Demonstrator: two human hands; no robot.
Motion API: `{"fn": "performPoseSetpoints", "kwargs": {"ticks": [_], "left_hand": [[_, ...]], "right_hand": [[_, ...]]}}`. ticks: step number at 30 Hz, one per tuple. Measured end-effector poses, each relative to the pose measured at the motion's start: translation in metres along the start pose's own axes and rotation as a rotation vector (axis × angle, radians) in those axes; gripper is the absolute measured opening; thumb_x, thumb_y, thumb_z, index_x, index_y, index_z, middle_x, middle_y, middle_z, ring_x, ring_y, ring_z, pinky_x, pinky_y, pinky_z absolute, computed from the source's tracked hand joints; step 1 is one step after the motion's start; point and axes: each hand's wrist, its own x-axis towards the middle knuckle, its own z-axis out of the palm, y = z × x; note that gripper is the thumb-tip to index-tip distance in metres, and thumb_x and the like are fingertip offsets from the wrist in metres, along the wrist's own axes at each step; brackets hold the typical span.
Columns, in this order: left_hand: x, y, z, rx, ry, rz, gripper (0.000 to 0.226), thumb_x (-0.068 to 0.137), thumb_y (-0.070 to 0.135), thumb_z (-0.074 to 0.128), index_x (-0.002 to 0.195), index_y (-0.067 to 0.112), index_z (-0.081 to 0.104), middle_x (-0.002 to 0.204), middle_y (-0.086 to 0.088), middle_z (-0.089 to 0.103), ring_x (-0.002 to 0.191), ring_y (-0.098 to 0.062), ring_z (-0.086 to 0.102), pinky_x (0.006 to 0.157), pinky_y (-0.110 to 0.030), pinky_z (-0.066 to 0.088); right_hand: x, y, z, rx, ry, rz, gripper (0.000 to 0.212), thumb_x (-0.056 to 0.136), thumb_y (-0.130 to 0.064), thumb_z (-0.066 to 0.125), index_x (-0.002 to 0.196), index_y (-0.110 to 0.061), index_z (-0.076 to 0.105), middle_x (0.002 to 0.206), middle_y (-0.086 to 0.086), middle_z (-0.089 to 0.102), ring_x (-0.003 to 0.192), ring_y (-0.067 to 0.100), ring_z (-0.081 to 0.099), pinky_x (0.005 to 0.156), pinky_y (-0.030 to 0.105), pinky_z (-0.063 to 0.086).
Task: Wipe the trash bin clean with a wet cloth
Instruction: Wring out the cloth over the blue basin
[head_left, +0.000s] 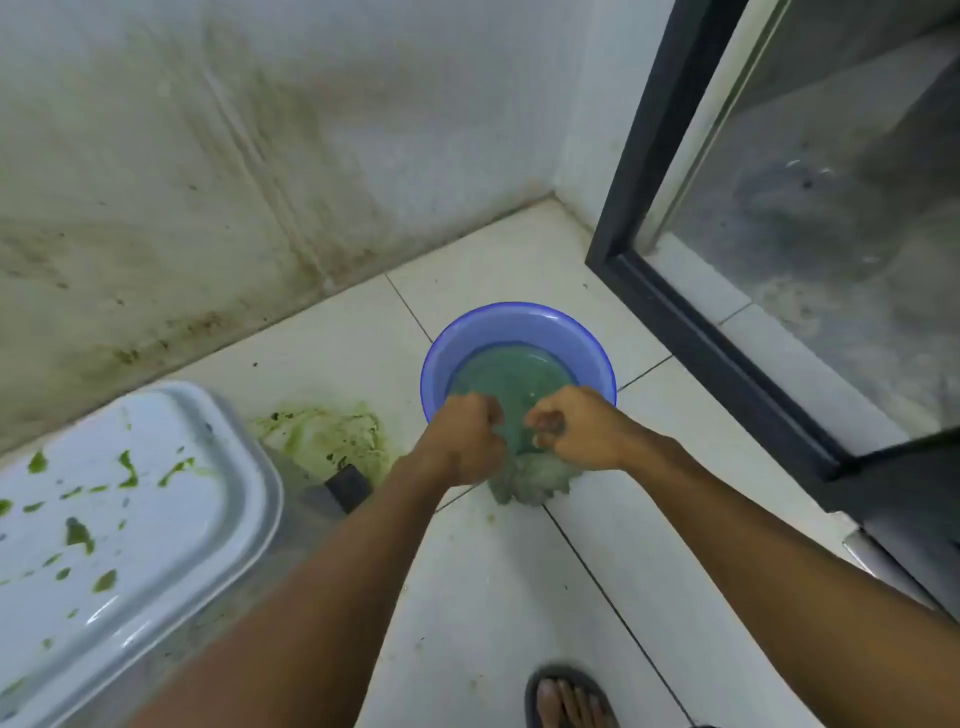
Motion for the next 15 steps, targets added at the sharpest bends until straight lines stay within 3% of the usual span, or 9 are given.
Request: {"fn": "performPoseSetpoints", "kwargs": {"ticks": [3, 6, 11, 13, 15], "left_hand": [[0.014, -0.015, 0.034, 0.06, -0.053, -0.03, 0.036, 0.088, 0.016, 0.062, 0.122, 0.011, 0.07, 0.124, -0.01, 0.07, 0.116, -0.032, 0.063, 0.096, -0.036, 0.053], [0.021, -0.024, 0.057, 0.12, -0.052, -0.05, 0.017, 0.087, 0.02, 0.059, 0.098, 0.012, 0.068, 0.105, -0.012, 0.071, 0.102, -0.039, 0.063, 0.083, -0.04, 0.054], [0.028, -0.03, 0.077, 0.269, 0.055, -0.08, 0.028, 0.096, 0.043, 0.052, 0.1, 0.018, 0.065, 0.102, -0.008, 0.066, 0.11, -0.033, 0.048, 0.085, -0.041, 0.026], [0.028, -0.026, 0.081, 0.229, 0.085, -0.107, 0.023, 0.094, 0.041, 0.056, 0.097, 0.019, 0.063, 0.097, -0.005, 0.064, 0.109, -0.032, 0.047, 0.085, -0.04, 0.024], [0.026, -0.022, 0.08, 0.103, 0.145, -0.117, 0.015, 0.088, 0.026, 0.064, 0.101, 0.018, 0.064, 0.097, -0.003, 0.067, 0.107, -0.032, 0.051, 0.085, -0.037, 0.026]], "right_hand": [[0.013, 0.03, 0.018, -0.114, -0.043, 0.013, 0.032, 0.088, -0.015, 0.069, 0.12, -0.01, 0.069, 0.12, 0.002, 0.069, 0.114, 0.016, 0.064, 0.101, 0.03, 0.048], [0.02, 0.052, 0.029, -0.235, -0.087, 0.014, 0.037, 0.089, -0.021, 0.069, 0.124, -0.014, 0.068, 0.127, 0.003, 0.067, 0.119, 0.02, 0.06, 0.103, 0.033, 0.047], [0.029, 0.068, 0.037, -0.314, -0.148, 0.039, 0.039, 0.089, -0.032, 0.064, 0.126, -0.02, 0.067, 0.128, 0.005, 0.066, 0.116, 0.025, 0.06, 0.099, 0.035, 0.05], [0.029, 0.068, 0.038, -0.324, -0.18, 0.035, 0.04, 0.09, -0.031, 0.063, 0.127, -0.019, 0.066, 0.127, 0.005, 0.067, 0.115, 0.027, 0.061, 0.098, 0.035, 0.05], [0.029, 0.065, 0.038, -0.294, -0.156, 0.013, 0.036, 0.089, -0.024, 0.066, 0.123, -0.014, 0.068, 0.124, 0.005, 0.068, 0.113, 0.025, 0.062, 0.097, 0.034, 0.05]]}}
